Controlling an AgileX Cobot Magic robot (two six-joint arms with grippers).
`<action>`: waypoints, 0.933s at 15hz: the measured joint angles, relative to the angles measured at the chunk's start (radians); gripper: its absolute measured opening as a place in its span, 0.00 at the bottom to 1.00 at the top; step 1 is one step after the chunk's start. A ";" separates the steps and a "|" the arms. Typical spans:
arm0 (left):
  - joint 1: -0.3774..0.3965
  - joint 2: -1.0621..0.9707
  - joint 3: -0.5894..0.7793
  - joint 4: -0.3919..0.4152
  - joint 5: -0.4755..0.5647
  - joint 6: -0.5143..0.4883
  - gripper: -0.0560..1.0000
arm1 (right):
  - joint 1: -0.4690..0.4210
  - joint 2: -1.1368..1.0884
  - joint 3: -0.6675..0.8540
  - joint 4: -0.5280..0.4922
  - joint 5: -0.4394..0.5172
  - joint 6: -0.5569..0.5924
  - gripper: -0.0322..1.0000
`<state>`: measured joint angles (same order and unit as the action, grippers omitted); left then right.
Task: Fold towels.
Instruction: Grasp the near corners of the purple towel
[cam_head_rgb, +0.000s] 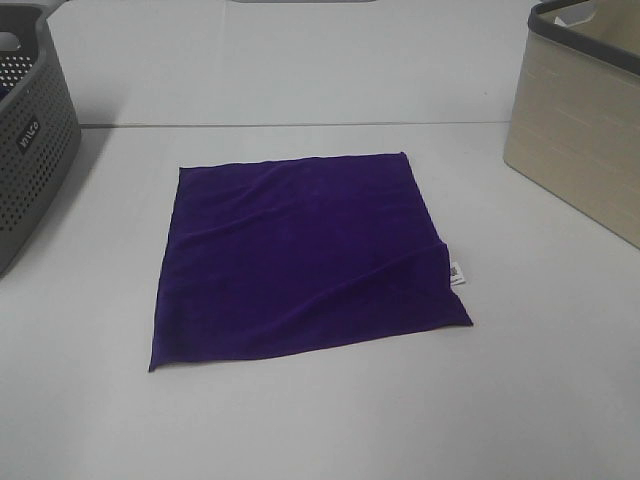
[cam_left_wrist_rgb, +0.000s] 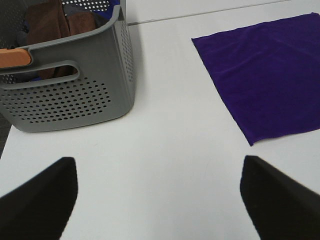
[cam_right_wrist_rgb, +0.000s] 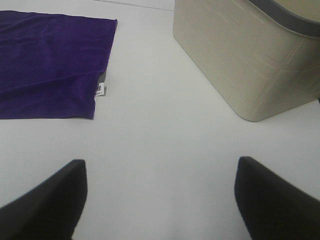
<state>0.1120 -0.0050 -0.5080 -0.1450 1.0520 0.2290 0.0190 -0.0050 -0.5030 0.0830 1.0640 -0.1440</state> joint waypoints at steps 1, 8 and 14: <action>0.000 0.000 0.000 0.000 0.000 0.000 0.82 | 0.000 0.000 0.000 0.000 0.000 0.000 0.80; 0.000 0.000 0.000 0.000 0.000 0.000 0.82 | 0.000 0.000 0.000 0.000 0.000 0.000 0.80; 0.000 0.000 0.000 0.000 0.000 0.000 0.82 | 0.000 0.000 0.000 -0.007 0.000 0.000 0.80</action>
<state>0.1120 -0.0050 -0.5080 -0.1450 1.0520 0.2290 0.0190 -0.0050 -0.5030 0.0760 1.0640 -0.1440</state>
